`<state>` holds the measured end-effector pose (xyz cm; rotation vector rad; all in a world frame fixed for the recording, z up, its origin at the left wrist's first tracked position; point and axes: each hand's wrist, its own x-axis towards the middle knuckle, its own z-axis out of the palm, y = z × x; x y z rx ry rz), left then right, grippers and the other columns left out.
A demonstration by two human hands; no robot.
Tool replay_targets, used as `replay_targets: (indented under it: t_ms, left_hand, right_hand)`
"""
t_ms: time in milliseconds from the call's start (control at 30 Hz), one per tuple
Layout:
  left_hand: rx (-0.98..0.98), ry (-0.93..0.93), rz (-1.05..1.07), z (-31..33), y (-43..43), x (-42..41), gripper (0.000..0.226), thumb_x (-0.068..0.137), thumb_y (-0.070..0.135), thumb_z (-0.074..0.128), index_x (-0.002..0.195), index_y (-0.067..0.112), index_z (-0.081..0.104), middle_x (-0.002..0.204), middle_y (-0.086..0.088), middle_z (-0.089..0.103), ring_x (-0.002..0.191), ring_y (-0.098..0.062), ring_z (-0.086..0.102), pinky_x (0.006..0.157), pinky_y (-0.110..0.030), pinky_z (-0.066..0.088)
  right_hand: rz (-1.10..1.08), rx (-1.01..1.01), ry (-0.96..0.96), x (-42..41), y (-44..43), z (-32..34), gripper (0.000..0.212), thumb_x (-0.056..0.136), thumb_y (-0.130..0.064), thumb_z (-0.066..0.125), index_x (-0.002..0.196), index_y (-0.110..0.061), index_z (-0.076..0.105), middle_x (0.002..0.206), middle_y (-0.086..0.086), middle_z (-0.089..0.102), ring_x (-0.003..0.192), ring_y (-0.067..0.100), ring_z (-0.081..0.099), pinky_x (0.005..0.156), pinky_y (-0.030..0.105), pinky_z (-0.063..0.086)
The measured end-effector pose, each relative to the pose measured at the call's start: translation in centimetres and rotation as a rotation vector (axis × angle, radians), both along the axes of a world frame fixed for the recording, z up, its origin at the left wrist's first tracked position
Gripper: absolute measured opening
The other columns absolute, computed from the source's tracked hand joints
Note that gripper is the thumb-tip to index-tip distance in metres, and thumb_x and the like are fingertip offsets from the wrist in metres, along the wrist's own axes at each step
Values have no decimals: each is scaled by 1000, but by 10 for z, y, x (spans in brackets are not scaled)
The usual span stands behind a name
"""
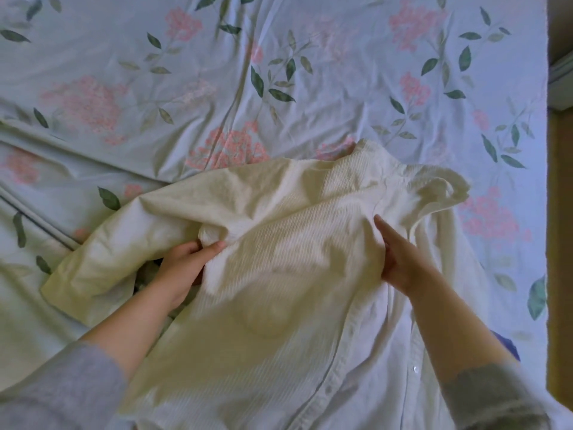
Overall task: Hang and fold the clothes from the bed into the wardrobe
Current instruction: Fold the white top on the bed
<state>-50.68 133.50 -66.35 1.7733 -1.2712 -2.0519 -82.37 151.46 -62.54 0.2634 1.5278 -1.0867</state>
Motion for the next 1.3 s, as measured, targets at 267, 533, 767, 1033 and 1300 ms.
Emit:
replay_targets:
  t_ms: [267,533,767,1033,1300]
  left_hand:
    - [-289,-120,-21,11,6,-6,31,88,23,69,92,-8,64,81,-16,62,76,-23,55,70,-34,41]
    - [-17,-228,-339,18,30,28,71,89,72,38,131,18,56,124,-1,59,119,-28,53,106,-44,39]
    - [-390,-192,-314,31,49,57,36,94,34,59,90,-1,65,73,-6,55,74,-21,50,59,-25,33]
    - [-37,-285,-541,22,72,94,59,82,63,60,117,16,62,112,-3,67,101,-23,63,91,-40,51]
    - [-63,-508,-731,3,102,161,72,79,60,67,126,8,52,118,-6,60,104,-24,59,88,-37,50]
  right_hand:
    - [-267,121,258,64,62,7,39,92,-34,66,108,1,65,97,9,70,93,26,67,89,45,56]
    - [-73,-88,24,139,105,26,41,90,-42,62,120,-14,64,115,10,72,105,26,70,83,36,58]
    - [-210,127,374,213,139,24,17,95,-29,60,91,-15,68,97,17,67,91,29,62,90,48,53]
    - [-93,58,166,269,165,14,54,66,-51,81,112,-28,63,111,-7,72,104,16,68,89,34,57]
    - [192,121,245,294,186,5,32,78,-28,81,106,-19,69,101,-4,74,97,14,69,77,21,55]
